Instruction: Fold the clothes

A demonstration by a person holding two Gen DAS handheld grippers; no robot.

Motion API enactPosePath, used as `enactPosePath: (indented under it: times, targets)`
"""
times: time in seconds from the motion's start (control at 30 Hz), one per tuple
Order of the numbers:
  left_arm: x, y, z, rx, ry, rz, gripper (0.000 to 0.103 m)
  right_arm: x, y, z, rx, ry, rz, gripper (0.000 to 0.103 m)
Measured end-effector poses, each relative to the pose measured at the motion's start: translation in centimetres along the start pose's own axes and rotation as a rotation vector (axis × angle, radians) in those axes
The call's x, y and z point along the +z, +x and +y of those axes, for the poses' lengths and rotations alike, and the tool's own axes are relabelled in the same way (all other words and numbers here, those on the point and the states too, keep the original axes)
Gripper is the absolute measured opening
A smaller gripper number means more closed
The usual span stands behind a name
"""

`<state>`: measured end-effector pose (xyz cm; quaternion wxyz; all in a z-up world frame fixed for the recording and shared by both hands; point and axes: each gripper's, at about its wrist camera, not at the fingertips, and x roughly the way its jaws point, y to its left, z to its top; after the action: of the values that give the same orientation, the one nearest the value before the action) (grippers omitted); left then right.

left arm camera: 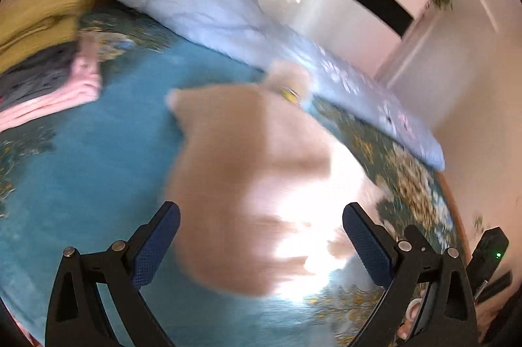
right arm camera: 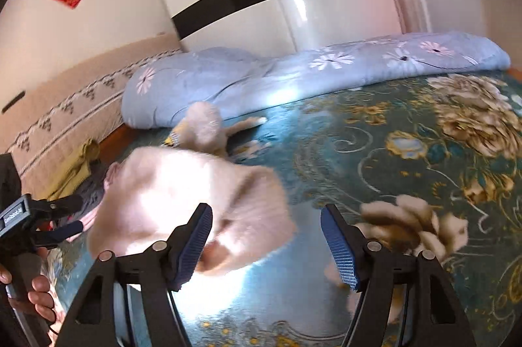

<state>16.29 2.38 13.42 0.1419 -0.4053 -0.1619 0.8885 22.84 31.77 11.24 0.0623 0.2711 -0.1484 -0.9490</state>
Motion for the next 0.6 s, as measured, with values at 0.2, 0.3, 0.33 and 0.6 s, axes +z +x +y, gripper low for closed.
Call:
enactPosePath:
  times: [0.2, 0.3, 0.33, 0.6]
  targets:
    - [1.1, 4.4, -4.1, 0.157, 0.043, 0.021, 0.1, 0.1, -0.1, -1.6, 0.016, 0.054, -0.024, 0.073]
    - [1.7, 6.7, -4.4, 0.203, 0.005, 0.051, 0.099, -0.1, 0.1, -1.3, 0.006, 0.054, -0.029, 0.073]
    - [1.9, 7.5, -4.6, 0.204, -0.013, 0.06, 0.099, -0.1, 0.3, -1.4, 0.006, 0.054, -0.03, 0.073]
    - [2.4, 11.1, -3.7, 0.302, -0.178, 0.098, 0.051, -0.1, 1.3, -2.7, 0.007, 0.113, -0.004, 0.073]
